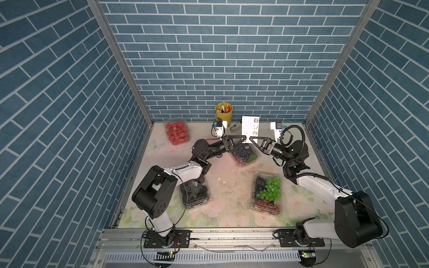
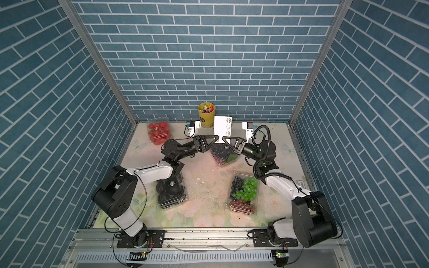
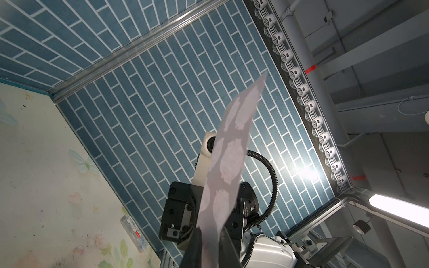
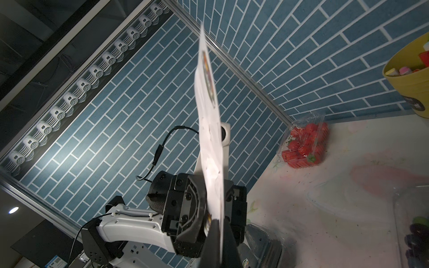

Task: Label fruit boxes
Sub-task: Adjust the label sticker.

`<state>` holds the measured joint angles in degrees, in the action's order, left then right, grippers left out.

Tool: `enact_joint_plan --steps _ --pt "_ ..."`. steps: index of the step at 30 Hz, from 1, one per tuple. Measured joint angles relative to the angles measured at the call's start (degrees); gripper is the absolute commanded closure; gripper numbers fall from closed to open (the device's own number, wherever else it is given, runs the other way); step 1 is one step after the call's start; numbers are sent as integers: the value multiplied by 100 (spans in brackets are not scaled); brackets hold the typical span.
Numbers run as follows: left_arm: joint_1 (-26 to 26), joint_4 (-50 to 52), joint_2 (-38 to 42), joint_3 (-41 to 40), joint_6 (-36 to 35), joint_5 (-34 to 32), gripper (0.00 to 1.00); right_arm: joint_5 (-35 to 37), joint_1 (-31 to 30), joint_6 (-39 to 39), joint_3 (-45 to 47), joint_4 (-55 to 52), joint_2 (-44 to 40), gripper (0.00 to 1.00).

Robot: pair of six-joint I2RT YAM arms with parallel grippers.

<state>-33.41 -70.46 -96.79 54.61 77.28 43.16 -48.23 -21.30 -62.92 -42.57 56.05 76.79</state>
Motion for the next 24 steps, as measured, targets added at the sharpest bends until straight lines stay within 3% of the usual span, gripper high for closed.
enact_joint_plan --steps 7,24 --pt "13 280 157 -11 -260 2 100 0 0 24 0 -4 -44 100" --pt "-192 -426 -127 57 404 -55 100 -9 0 142 0 28 -7 100"
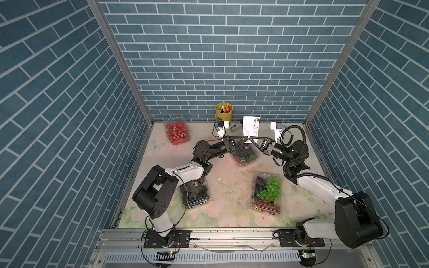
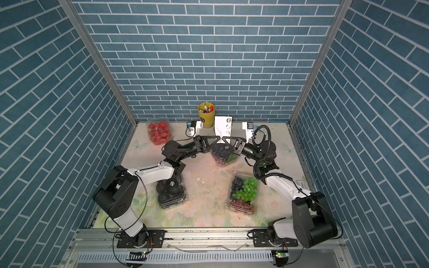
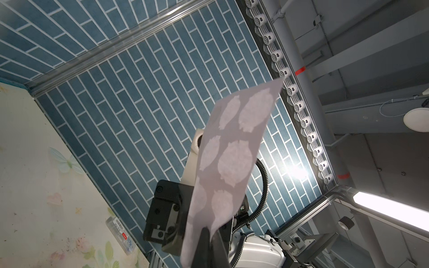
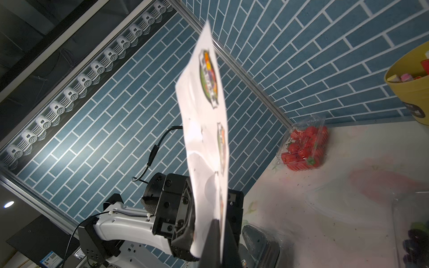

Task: Label fruit boxes
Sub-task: Adjust the label sticker.

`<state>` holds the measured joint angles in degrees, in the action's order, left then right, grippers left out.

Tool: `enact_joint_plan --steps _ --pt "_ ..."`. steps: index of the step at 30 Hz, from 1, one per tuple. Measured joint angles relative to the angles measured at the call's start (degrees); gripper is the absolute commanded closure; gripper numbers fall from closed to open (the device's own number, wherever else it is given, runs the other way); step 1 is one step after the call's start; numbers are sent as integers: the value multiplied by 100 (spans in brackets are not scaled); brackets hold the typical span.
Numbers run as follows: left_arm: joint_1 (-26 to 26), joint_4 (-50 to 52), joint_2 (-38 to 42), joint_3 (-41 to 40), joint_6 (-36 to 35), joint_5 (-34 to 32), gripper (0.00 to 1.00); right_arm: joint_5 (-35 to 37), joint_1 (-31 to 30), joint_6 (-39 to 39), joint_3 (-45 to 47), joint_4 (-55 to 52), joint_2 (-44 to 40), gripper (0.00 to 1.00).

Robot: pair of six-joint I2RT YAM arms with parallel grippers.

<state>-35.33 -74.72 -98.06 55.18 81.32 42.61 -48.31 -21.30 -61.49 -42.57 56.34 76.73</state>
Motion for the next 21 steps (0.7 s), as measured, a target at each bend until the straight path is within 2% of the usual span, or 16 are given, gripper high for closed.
enact_joint_plan --steps 15,16,18,21 --pt "-94 -221 -181 83 175 -98 100 -2 11 35 0 11 0 100" --pt "-90 -203 -179 83 157 -92 99 -4 11 46 0 -7 -2 100" --pt "-44 -85 -144 81 72 -50 89 0 15 90 0 -109 -24 100" --pt "85 291 68 -13 -221 55 86 35 22 271 0 -479 -170 100"
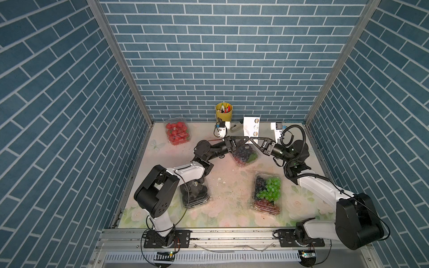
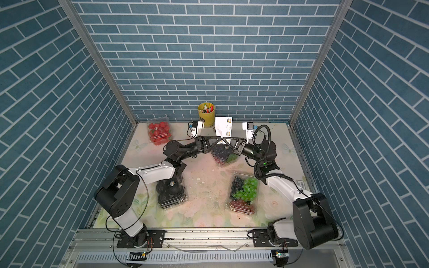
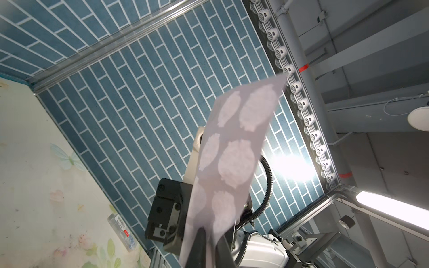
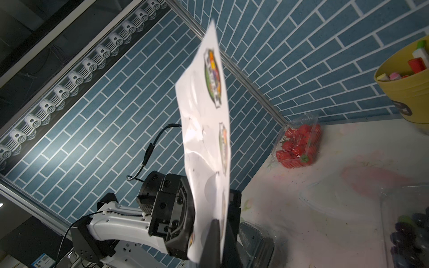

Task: Label fruit boxes
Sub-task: Adjust the label sticker.

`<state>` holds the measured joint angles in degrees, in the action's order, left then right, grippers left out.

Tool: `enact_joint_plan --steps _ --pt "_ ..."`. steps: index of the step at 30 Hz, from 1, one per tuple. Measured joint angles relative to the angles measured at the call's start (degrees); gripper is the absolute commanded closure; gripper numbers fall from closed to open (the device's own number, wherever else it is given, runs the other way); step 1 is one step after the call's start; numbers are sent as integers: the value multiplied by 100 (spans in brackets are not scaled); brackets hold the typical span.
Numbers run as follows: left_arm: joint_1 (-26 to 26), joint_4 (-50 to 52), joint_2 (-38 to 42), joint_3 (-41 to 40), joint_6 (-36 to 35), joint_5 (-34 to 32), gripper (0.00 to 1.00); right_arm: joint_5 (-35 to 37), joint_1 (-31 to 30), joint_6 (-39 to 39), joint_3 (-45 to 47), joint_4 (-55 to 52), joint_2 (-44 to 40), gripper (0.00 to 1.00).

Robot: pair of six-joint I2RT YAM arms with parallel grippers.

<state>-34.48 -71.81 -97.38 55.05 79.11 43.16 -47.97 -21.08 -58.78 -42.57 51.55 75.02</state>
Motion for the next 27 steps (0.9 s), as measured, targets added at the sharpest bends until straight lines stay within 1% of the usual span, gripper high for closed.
enact_joint_plan --steps 2,6,10,12,18,23,25,27 --pt "127 415 247 -101 -304 24 80 33 0 173 0 -332 -181 100" --pt "295 1283 719 -181 -977 -4 77 66 0 466 0 -859 -505 100" --pt "289 1591 855 -181 -1335 7 76 66 0 538 0 -1062 -570 100" --pt "282 1631 800 -181 -1349 22 74 66 0 538 0 -1119 -570 100" --pt "256 1423 527 -181 -1139 59 75 68 0 549 0 -1152 -570 100" --pt "201 911 326 -184 -776 92 82 81 0 573 0 -1172 -570 100" --pt "186 721 260 -184 -638 105 83 83 0 573 0 -1172 -570 100" --pt "170 560 219 -184 -518 107 89 85 0 575 0 -1172 -570 100"
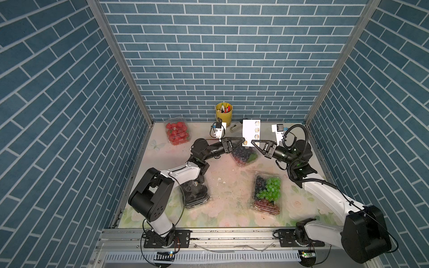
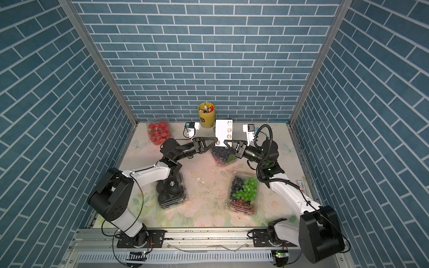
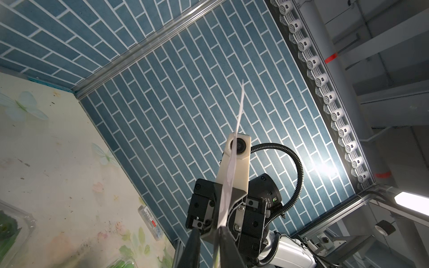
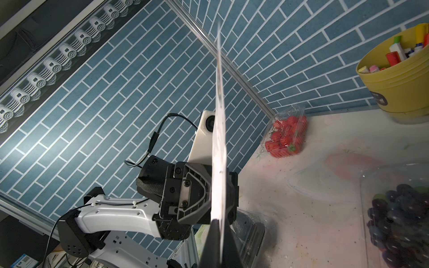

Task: Label fruit boxes
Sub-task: Adjust the label sticker.

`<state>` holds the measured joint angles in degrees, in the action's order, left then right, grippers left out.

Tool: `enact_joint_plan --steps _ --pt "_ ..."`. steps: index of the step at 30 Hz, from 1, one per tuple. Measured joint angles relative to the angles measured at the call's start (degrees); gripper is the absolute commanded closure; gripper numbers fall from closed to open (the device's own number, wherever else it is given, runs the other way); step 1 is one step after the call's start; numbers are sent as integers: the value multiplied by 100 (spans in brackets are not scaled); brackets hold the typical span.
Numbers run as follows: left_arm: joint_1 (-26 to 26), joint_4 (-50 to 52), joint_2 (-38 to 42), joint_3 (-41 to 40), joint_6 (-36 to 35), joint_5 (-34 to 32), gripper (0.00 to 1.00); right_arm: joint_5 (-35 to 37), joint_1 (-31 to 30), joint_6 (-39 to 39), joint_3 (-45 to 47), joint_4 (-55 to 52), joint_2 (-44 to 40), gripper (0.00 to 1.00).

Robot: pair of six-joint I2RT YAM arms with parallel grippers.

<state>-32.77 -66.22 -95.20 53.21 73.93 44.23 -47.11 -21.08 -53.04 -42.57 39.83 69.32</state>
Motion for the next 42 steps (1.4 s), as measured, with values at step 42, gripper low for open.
enact_joint_plan --steps 42 --pt "-160 -396 -160 22 345 2 93 44 20 37 0 87 24 100"
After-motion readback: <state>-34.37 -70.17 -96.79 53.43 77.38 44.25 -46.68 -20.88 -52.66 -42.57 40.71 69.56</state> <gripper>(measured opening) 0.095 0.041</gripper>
